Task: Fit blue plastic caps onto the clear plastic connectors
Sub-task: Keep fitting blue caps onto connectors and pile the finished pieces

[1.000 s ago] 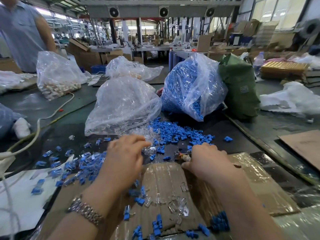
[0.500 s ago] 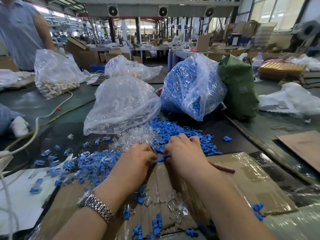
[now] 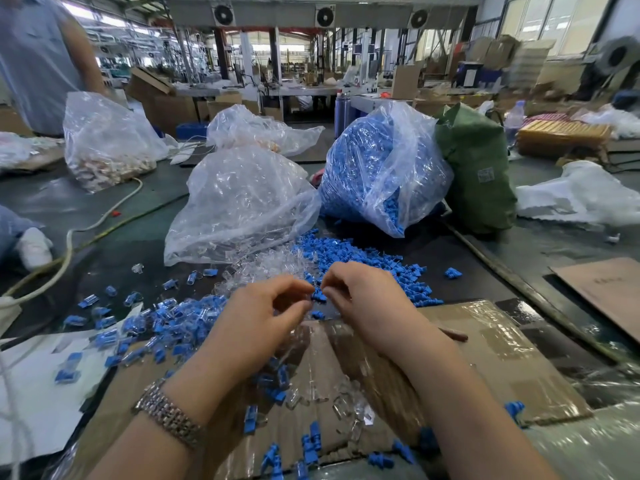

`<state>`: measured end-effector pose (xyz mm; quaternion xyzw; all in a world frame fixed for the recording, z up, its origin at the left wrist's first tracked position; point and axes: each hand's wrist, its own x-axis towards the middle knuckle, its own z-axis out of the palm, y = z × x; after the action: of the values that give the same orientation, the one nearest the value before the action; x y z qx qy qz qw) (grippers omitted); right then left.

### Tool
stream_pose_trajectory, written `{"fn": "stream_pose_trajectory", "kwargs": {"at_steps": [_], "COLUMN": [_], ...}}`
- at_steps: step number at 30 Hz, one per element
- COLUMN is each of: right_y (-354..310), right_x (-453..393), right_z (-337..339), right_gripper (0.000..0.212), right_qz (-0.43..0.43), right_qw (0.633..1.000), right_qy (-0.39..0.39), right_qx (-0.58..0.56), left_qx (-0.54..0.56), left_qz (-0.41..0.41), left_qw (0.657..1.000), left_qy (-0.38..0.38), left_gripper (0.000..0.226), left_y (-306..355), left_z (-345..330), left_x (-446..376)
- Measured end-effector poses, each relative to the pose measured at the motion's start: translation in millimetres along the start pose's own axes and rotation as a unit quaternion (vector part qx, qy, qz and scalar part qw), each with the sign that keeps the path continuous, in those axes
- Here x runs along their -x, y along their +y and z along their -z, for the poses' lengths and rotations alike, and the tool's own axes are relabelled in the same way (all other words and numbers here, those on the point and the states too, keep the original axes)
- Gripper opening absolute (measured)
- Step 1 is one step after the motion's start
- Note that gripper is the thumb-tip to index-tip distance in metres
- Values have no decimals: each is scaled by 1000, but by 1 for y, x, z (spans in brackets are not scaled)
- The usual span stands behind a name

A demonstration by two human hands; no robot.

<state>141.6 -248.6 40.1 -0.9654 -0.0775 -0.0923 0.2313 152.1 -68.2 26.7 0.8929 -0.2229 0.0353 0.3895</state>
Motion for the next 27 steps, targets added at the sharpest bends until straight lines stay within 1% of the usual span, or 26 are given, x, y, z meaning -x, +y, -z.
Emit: {"fn": "stream_pose_trajectory", "kwargs": {"at_steps": [1,2,4,5,6,9,11,13,15,20,25,27], "right_y": [1,1,2,2,2,1,1,1,0,-2,-4,-3], "right_x": [2,3,5,5,6,5,4,4,5,7,9,8], "right_z": [3,5,8,8,8,7,7,8,7,9,7,5], "right_gripper": [10,10,7,6,9,15,10,2,7,10,8,8], "right_qz": [-3,-6,-17,-24,-27,-14,-6,2,15,64,98,112], "right_qw": [998,994,978,969,961,943,923,900,892,927,951,956], "right_qy": [18,37,73,83,88,98,90,65,51,46,50,56], "right_qx": [-54,-107,-197,-232,-261,-319,-373,-431,-449,-366,-290,-265], "left_qx": [83,183,361,410,441,501,539,555,561,544,556,555], "left_qz": [33,72,132,146,154,156,155,159,168,165,168,161], "left_qw": [996,981,923,900,884,851,828,816,811,823,814,815], "left_qy": [2,0,-6,-5,-6,3,3,-4,-10,-19,-28,-34], "left_gripper": [15,15,17,24,30,38,40,36,30,23,19,20], "left_y": [0,1,1,-1,-2,-3,-3,-5,-4,0,2,3], "left_z": [2,5,11,13,13,14,15,16,18,19,17,17], "left_x": [0,0,2,2,3,3,3,3,5,7,7,7]}}
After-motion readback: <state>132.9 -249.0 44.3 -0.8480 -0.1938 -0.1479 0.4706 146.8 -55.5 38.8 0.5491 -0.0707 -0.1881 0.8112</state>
